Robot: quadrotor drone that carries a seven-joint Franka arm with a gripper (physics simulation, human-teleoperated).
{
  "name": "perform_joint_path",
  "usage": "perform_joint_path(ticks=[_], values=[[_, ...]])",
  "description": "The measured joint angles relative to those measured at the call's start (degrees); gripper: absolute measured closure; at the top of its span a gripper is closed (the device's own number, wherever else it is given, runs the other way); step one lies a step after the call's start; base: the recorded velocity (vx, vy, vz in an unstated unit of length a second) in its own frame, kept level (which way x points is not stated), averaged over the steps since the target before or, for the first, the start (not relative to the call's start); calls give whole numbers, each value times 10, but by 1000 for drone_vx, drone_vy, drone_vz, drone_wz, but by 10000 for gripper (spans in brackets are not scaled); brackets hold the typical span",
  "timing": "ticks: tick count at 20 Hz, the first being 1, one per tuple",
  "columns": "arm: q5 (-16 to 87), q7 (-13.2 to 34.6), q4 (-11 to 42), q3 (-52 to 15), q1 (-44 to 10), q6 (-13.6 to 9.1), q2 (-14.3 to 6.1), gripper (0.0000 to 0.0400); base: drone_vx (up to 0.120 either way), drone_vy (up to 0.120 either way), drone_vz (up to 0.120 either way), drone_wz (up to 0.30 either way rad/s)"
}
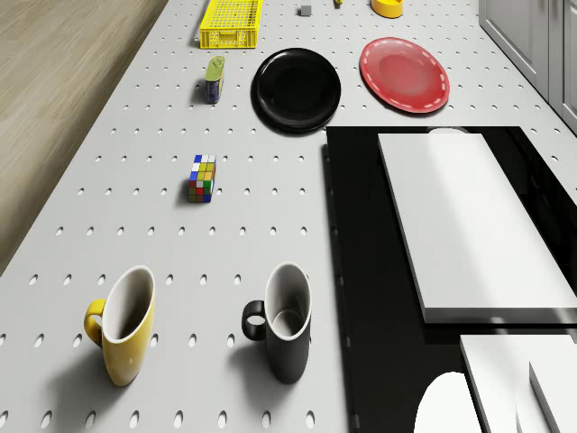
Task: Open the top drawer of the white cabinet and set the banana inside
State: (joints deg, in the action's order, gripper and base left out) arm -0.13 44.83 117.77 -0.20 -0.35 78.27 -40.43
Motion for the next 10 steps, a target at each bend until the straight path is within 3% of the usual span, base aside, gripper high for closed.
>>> perform_joint_path(ticks=[10], values=[[0,0,-7,-1,-1,-2,1,0,0,0,0,0]])
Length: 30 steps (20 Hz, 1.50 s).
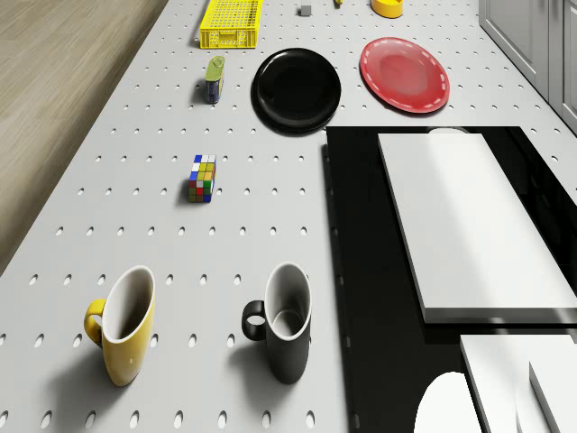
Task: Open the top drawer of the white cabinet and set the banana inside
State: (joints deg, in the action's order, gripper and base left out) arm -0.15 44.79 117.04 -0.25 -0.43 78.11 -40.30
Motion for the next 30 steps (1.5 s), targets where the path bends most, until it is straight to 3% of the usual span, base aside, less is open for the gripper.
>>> perform_joint_path(ticks=[14,17,22,30], values=[[1,0,3,-2,-1,5,-4,0,0,0,0,0],[-173,-25,21,110,22,2,-4,0,0,0,0,0],[-420,-67,106,272,74,0,-13,0,72,-72,0,0],[-560,-91,186,375,138,12,-36,0,120,-120,70,0]])
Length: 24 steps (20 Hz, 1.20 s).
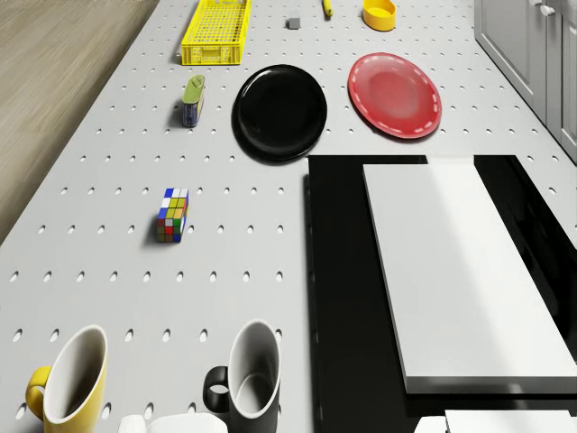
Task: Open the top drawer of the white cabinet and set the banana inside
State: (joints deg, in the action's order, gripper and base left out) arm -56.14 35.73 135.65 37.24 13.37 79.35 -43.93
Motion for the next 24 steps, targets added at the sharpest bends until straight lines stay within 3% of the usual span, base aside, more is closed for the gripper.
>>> perform_joint_path(ticks=[19,24], values=[[-10,16,33,63,86,55,-54,0,120,-120,120,0],[-2,23,35,72,104,69,-67,0,32,-120,16,0]])
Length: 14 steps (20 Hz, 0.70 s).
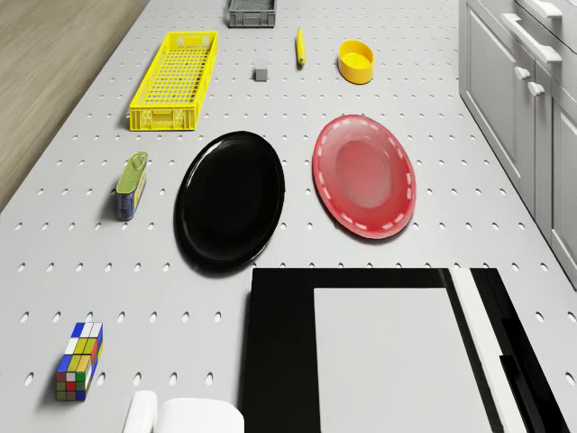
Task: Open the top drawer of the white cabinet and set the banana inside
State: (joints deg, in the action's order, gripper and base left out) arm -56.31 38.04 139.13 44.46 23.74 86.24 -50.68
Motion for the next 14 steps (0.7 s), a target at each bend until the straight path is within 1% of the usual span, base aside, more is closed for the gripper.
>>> perform_joint_path(ticks=[1,3,8,12,13,14], values=[[2,2,0,2,3,3,-3,0,0,-120,0,0],[5,5,1,5,10,8,-8,0,120,-100,0,0],[15,12,3,12,25,21,-21,0,120,0,0,0],[22,18,4,17,37,31,-31,0,120,-110,0,0],[24,20,5,18,40,34,-33,0,120,-80,0,0],[25,21,5,19,43,36,-36,0,120,0,0,0]])
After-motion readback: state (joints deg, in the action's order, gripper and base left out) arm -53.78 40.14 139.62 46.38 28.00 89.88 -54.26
